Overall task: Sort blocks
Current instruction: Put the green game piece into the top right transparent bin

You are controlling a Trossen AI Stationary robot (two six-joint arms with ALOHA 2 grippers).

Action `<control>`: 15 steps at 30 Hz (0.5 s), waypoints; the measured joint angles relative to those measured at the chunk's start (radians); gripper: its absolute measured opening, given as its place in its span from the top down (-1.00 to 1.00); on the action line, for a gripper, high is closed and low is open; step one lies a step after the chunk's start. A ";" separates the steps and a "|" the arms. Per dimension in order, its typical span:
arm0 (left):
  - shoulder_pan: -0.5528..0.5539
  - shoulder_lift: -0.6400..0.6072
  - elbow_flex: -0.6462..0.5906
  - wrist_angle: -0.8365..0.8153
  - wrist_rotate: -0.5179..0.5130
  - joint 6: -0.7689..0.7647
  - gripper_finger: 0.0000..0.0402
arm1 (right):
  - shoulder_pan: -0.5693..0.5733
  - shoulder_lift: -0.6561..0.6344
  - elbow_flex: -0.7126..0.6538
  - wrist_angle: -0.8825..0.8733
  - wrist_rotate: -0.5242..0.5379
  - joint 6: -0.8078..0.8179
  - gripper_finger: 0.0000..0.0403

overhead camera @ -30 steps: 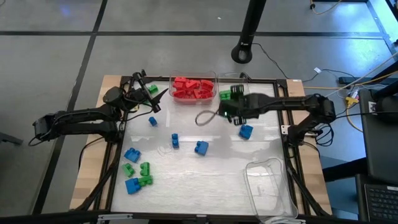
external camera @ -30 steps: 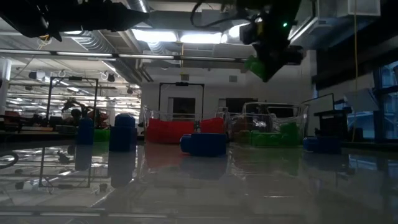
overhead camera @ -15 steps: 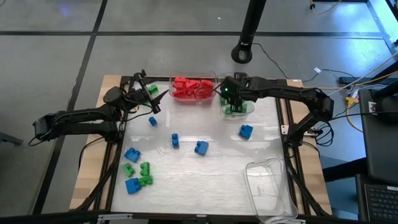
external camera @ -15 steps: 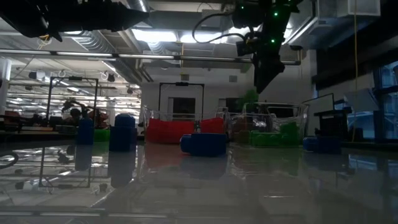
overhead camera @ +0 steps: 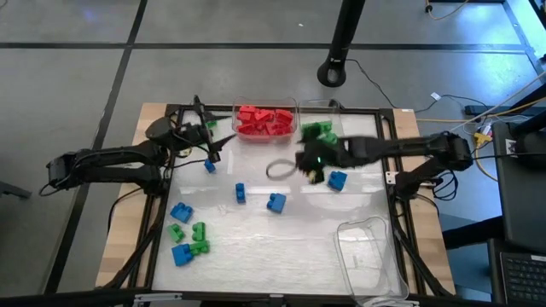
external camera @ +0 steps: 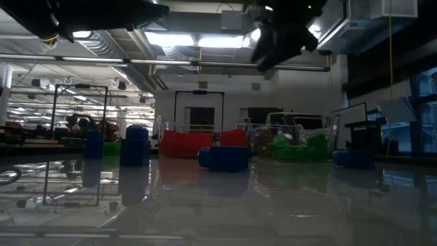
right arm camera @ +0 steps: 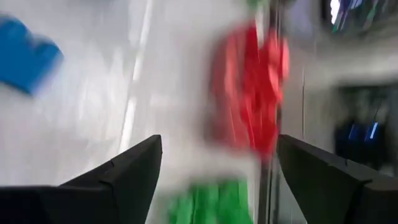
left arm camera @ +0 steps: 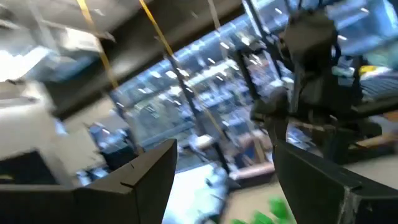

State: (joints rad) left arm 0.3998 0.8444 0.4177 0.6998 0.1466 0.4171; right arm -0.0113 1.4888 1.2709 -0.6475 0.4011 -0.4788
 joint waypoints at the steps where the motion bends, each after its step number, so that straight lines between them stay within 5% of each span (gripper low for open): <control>1: -0.017 0.014 0.013 -0.028 0.001 0.001 -0.26 | 0.027 -0.006 -0.038 0.086 -0.001 -0.027 -0.56; 6: -0.120 0.083 0.119 -0.217 -0.067 -0.024 -0.26 | 0.098 -0.014 -0.254 0.531 -0.029 -0.169 -0.49; 15: -0.418 0.123 0.335 -0.811 -0.491 -0.200 -0.26 | 0.103 -0.015 -0.528 1.062 -0.205 -0.263 -0.44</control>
State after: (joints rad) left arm -0.0185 0.9670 0.7528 -0.1108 -0.3443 0.2169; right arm 0.0917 1.4742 0.7431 0.4149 0.1962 -0.7420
